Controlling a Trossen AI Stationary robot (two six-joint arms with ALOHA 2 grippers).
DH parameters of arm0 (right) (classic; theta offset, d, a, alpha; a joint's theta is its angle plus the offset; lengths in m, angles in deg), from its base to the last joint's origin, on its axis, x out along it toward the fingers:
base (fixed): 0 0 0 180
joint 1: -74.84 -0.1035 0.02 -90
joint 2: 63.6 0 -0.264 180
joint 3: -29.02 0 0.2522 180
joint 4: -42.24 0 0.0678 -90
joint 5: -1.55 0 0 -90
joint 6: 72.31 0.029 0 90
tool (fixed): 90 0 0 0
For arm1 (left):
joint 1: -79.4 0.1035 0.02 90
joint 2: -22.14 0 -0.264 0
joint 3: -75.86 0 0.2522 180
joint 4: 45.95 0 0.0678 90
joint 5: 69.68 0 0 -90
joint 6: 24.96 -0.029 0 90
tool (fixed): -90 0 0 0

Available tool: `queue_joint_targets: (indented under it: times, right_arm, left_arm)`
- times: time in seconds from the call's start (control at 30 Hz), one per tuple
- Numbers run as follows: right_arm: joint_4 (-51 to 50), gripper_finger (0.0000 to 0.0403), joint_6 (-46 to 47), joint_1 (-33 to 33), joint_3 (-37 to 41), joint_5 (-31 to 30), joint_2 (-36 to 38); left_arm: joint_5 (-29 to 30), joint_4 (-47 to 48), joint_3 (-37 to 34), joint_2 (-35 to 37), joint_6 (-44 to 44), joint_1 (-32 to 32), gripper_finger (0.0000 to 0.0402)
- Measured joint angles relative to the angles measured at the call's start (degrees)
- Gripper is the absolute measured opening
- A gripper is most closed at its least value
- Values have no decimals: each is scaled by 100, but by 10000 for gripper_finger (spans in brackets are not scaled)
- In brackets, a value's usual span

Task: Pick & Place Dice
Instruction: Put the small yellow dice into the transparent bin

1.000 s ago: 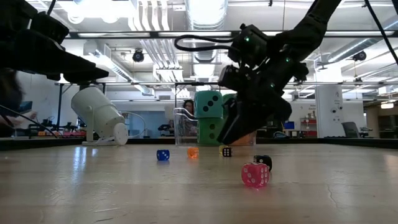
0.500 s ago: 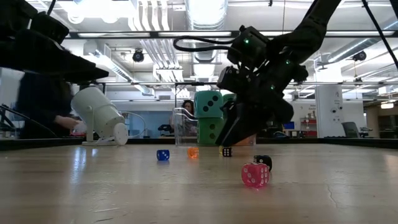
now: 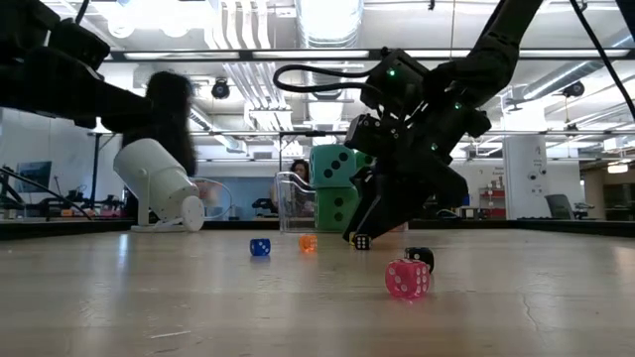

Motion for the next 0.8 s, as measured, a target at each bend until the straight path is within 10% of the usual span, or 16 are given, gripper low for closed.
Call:
queue_joint_targets:
  times: [0.37, 0.8]
  right_arm:
    - [-48, 46, -123, -2, 0, -11, 13]
    - [-138, 56, -123, 5, 13, -136, 409]
  left_arm:
    - [0, 0, 0, 0, 0, 0, 400]
    - [0, 0, -2, 0, 0, 0, 400]
